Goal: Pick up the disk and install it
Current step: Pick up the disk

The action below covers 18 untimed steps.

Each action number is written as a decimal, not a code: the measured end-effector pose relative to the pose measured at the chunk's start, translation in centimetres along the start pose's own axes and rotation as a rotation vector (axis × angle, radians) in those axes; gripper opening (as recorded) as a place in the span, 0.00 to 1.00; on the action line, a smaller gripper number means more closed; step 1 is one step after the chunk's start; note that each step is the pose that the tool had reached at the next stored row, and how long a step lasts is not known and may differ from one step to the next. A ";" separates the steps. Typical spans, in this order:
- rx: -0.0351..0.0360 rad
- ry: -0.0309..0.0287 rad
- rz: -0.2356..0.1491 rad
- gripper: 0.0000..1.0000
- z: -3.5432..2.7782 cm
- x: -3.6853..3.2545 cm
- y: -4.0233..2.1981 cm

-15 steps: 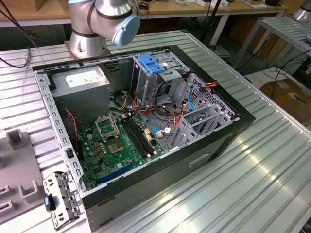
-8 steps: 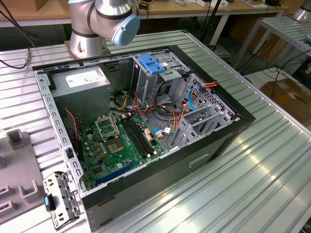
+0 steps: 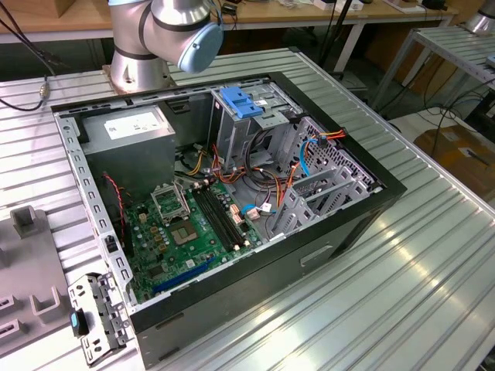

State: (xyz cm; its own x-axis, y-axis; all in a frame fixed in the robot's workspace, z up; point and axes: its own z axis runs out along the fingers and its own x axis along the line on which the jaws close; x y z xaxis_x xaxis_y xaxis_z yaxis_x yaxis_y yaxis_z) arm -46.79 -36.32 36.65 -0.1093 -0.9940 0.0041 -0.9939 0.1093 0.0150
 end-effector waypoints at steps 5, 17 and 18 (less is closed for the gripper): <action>0.0000 0.0001 -0.009 0.54 0.98 0.19 -0.19; 0.0001 0.0001 -0.011 0.54 1.80 0.20 -0.23; 0.0001 0.0002 -0.012 0.54 2.00 0.21 -0.24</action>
State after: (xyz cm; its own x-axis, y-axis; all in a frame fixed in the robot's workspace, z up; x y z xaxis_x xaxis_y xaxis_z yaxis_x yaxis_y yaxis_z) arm -46.60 -36.55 34.65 -0.0976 -0.9952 0.0041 -0.9951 0.0976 0.0150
